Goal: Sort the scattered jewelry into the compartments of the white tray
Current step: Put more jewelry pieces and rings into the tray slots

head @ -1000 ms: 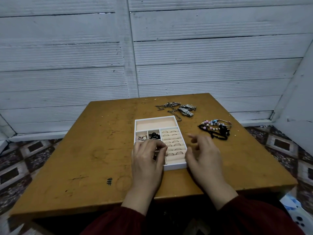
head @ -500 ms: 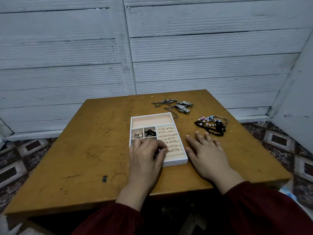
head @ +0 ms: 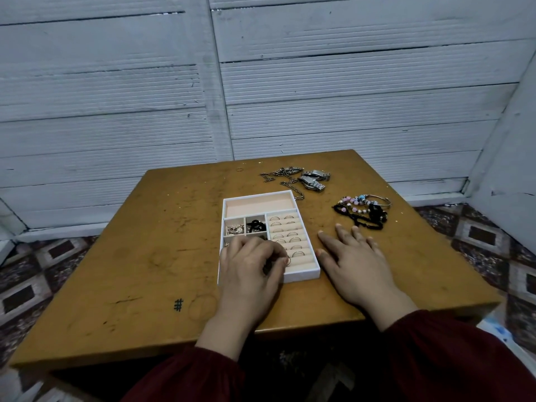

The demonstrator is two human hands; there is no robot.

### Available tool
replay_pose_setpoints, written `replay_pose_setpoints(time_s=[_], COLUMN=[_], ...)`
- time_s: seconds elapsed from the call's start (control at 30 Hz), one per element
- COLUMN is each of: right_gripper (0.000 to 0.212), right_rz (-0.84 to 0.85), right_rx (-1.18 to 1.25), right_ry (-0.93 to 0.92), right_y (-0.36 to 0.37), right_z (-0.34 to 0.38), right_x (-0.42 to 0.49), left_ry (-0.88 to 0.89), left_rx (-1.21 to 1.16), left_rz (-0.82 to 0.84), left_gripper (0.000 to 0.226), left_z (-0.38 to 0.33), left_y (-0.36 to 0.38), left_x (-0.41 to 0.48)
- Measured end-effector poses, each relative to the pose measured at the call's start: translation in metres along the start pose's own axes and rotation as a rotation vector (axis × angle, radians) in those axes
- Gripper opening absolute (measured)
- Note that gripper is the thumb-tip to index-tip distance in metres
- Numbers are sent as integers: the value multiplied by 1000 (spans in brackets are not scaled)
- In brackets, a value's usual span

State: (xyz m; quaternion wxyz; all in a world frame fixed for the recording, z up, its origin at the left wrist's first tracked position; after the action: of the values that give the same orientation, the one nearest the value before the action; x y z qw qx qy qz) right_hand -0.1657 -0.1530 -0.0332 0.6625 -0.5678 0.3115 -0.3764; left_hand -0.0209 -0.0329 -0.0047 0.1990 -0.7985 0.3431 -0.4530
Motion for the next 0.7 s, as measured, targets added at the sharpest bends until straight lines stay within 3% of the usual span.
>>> replay_pose_setpoints(time_s=[0.23,0.5,0.7], right_gripper=[51,50,50], right_rz=[-3,-18,-18], right_rx=[9,16,8], right_ry=[5,1,4], right_y=[0,0,-1], right_z=[0,0,0], right_x=[0,0,0], left_ry=[-103,-20,5], left_rx=[-24,101,190], left_rz=[57,230,267], left_gripper=[8,9,15], left_z=[0,-11,-15], left_y=[-1,-1,-4], left_x=[5,16,15])
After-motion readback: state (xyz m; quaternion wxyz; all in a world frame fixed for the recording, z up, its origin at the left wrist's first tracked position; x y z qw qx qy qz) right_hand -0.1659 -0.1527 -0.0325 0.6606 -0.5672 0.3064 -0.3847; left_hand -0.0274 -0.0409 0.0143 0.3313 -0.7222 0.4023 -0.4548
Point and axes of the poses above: each hand's wrist, its own x-axis towards the middle knuckle, its own y-axis out of the palm, z = x × y, the point moved 6 cm from there along x, towards the middle knuckle, and after that the axes turned 5 degrees about -x, right-handed, at the moved point
